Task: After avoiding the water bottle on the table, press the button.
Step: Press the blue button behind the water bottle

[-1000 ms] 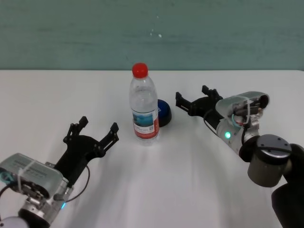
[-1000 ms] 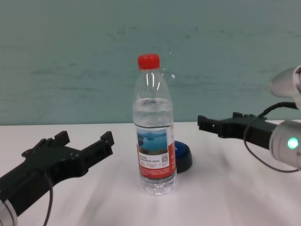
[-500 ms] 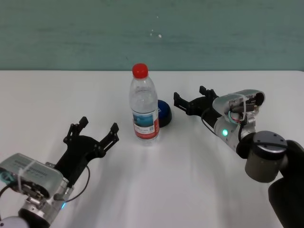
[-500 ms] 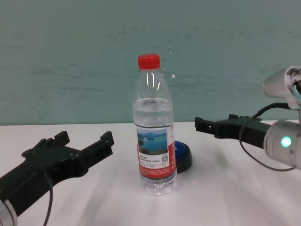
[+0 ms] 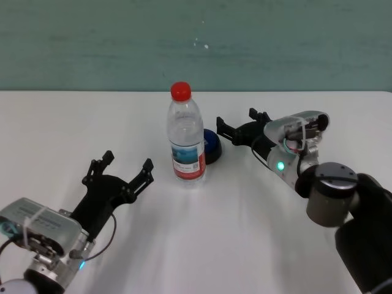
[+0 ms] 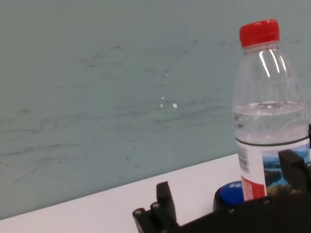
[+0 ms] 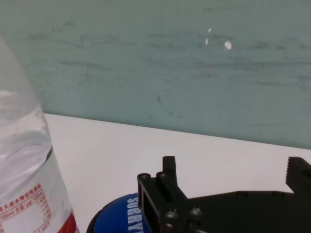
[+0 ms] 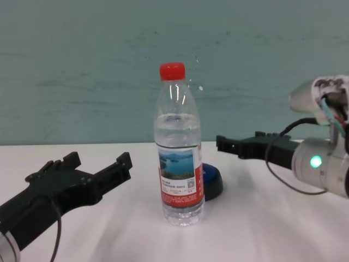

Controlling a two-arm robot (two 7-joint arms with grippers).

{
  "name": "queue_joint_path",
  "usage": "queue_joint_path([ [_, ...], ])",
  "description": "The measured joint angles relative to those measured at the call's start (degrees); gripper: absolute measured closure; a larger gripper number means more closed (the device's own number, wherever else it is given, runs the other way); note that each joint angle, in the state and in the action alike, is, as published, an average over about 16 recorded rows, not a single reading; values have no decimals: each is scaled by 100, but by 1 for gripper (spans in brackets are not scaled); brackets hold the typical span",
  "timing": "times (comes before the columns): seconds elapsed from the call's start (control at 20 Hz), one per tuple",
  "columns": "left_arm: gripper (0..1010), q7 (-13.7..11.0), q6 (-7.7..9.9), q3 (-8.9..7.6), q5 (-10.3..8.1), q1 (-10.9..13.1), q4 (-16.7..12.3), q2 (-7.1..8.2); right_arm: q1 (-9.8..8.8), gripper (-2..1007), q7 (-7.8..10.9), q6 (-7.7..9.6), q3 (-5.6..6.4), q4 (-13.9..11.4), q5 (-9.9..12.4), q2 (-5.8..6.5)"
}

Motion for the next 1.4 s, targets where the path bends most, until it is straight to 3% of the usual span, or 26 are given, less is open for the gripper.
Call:
queue_joint_path([
  [0.7,0,0,0,0,0,0,0,0,536,1,81,-204,-112,1010,-92,-241],
  [1.4,0,0,0,0,0,0,0,0,663,1,103,-256,-124,1412,-180,-333],
])
